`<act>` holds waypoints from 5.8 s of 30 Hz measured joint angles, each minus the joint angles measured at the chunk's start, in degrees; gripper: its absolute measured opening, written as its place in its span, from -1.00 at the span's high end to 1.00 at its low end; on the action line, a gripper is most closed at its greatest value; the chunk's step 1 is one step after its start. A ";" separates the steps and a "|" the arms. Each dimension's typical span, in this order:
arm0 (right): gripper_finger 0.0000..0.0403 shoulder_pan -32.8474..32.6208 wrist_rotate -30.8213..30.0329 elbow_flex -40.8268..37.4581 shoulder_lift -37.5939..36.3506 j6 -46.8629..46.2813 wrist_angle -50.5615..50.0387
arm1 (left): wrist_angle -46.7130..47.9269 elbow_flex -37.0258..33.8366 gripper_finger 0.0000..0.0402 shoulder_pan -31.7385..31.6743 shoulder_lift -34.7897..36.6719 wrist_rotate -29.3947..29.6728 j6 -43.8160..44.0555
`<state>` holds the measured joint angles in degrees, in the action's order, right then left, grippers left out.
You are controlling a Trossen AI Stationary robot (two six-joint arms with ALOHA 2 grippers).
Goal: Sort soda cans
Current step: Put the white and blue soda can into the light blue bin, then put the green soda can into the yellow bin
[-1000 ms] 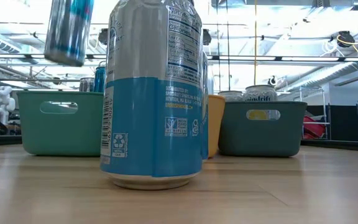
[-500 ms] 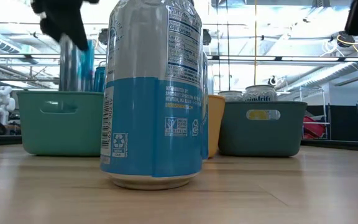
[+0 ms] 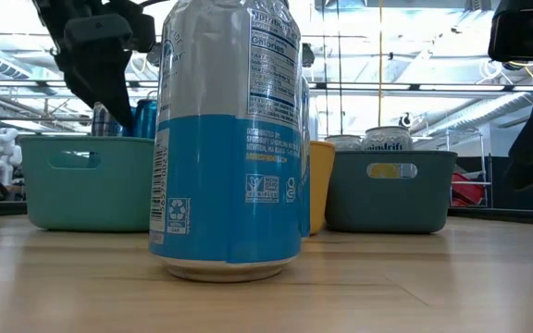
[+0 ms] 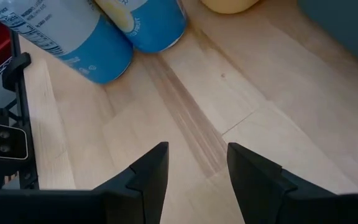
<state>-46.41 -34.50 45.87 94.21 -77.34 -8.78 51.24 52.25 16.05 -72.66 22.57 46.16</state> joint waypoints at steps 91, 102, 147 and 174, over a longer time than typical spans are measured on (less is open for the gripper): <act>0.23 -0.02 0.87 0.00 0.00 4.62 0.76 | 15.57 15.19 -0.87 15.36 0.22 -11.76 39.18; 0.23 -0.09 1.97 0.00 0.00 9.27 0.76 | 5.33 17.22 -0.86 34.88 -3.98 -8.13 60.22; 0.23 -0.22 4.87 0.00 0.00 9.11 1.09 | 12.81 27.10 -0.86 38.40 -28.10 -22.98 44.98; 0.23 -0.20 4.60 0.00 0.00 9.62 1.01 | 11.61 28.45 -0.63 31.27 -22.30 -9.65 41.16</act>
<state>-46.61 -29.89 45.87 94.21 -67.72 -7.77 62.85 80.70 47.32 -94.97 12.93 87.31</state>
